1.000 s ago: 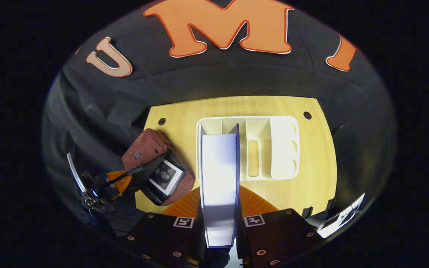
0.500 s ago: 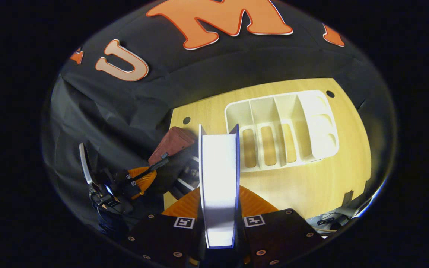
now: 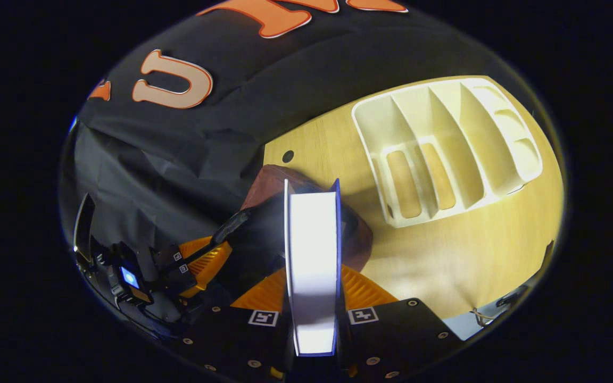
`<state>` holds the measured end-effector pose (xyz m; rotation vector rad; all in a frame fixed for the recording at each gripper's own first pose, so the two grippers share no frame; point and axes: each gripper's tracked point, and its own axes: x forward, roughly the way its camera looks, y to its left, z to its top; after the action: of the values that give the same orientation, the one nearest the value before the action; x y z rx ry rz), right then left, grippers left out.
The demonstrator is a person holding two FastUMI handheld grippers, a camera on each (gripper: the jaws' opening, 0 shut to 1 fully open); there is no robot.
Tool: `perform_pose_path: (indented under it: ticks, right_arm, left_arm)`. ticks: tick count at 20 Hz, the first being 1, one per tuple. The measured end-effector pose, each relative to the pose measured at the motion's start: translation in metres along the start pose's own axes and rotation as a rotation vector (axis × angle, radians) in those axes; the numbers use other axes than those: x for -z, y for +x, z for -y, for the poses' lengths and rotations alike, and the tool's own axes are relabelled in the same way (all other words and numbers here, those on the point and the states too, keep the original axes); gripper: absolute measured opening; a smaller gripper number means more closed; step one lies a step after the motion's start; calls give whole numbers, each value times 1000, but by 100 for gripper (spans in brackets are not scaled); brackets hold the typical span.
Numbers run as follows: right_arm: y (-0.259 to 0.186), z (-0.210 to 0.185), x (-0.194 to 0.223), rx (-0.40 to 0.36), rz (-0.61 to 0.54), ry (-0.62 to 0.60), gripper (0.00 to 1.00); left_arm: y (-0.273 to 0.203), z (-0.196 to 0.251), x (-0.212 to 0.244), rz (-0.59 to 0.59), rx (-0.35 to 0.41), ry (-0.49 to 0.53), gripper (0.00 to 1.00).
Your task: Open the schoolbag, grab two books from the bookshelf and put them into the schoolbag.
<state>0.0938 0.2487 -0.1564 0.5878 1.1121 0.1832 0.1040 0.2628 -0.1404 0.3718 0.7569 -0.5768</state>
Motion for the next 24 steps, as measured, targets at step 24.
perform_pose_path:
  ticks: [24]
  right_arm:
    - [112, -22, 48, -319, 112, 350, 32]
  left_arm:
    - [-9, 46, -9, 28, 57, -56, 7]
